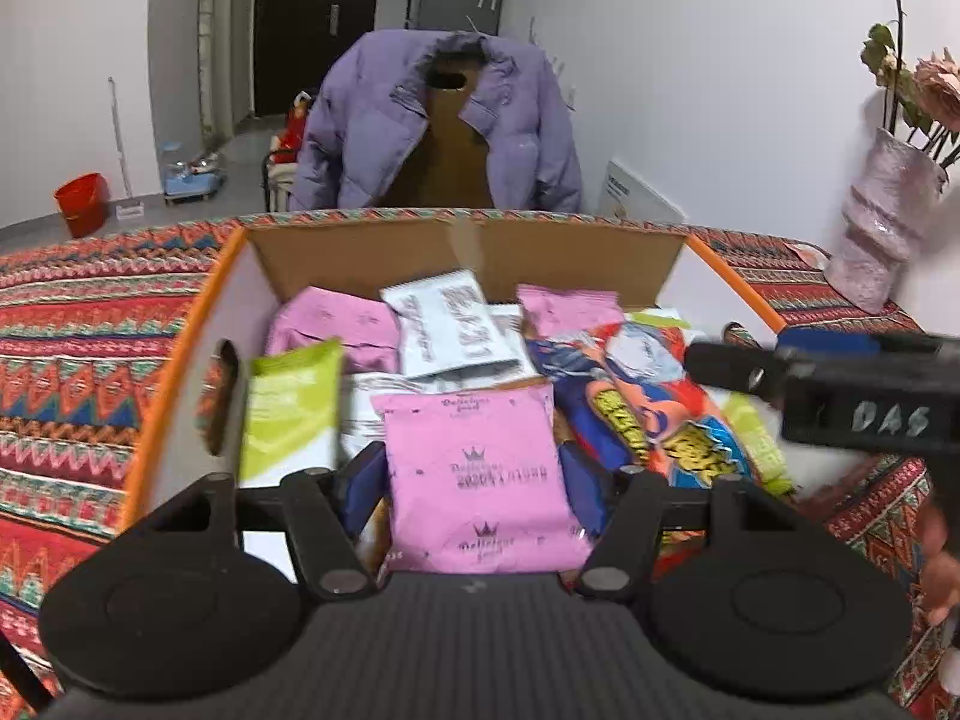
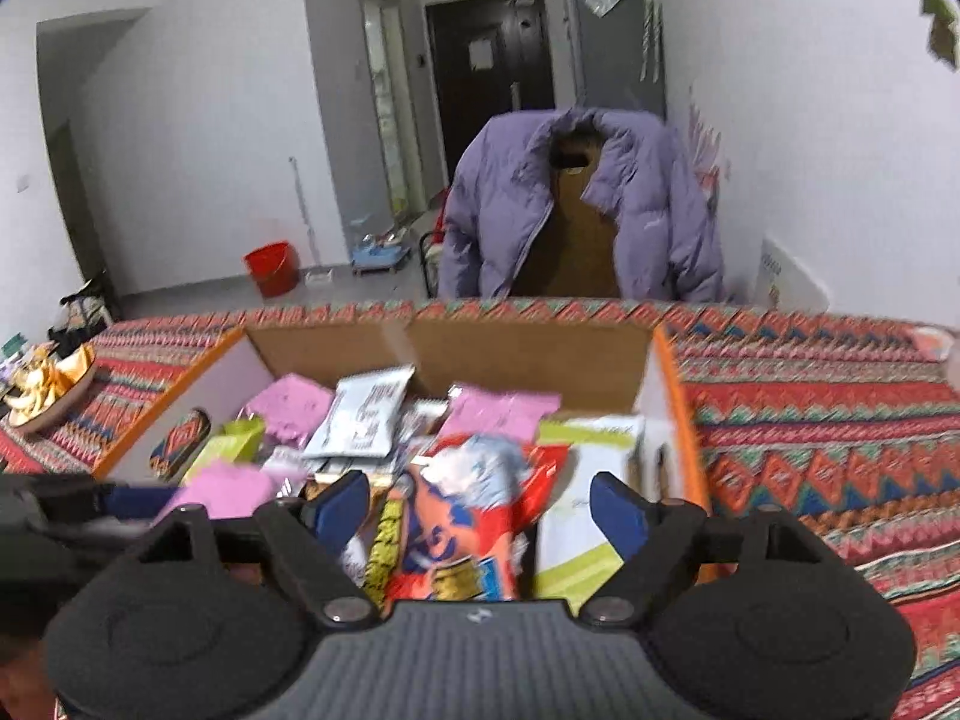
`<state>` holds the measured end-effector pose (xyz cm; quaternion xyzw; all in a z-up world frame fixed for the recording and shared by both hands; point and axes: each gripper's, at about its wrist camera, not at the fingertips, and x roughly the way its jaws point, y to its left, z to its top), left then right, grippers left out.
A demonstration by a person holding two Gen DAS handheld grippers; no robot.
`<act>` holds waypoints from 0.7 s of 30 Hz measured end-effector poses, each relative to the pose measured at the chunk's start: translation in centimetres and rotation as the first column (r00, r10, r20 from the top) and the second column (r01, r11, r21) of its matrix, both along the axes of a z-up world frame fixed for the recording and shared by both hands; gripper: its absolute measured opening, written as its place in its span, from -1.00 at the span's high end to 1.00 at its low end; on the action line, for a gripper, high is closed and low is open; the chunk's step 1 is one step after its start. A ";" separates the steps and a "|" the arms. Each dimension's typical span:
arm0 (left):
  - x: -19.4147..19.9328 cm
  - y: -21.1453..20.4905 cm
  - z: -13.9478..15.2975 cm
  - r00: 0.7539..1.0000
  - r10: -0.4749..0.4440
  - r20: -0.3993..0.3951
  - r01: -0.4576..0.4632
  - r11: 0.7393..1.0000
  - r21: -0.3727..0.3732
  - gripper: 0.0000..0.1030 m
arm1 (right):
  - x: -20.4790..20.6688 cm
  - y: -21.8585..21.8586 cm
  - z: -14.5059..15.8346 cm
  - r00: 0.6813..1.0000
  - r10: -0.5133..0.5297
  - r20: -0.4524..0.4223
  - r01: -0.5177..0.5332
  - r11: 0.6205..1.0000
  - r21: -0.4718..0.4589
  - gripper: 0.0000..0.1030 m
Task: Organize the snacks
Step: 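Carry the pink packet and orange-blue bag over the box and open both tools, then withdraw both tools from the box back toward the loose packets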
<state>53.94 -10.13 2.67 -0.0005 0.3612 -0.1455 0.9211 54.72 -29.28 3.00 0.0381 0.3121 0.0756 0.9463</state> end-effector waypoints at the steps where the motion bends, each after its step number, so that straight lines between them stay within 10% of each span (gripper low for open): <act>1: 0.0 -0.4 0.0 1.000 -0.011 -0.004 0.011 1.000 -0.006 -0.36 | -0.4 -0.4 0.5 1.000 -0.008 0.010 0.008 1.000 0.001 -0.65; 13: -4.8 3.2 6.0 0.995 0.011 0.097 -0.009 1.000 -0.028 -0.42 | -5.0 -1.4 3.8 0.999 0.004 0.054 -0.002 0.999 -0.040 -0.74; 21: -14.7 8.2 8.7 0.974 0.061 0.216 -0.065 0.998 0.012 -0.56 | -13.1 0.2 6.6 0.985 0.093 0.148 -0.079 0.992 -0.099 -0.82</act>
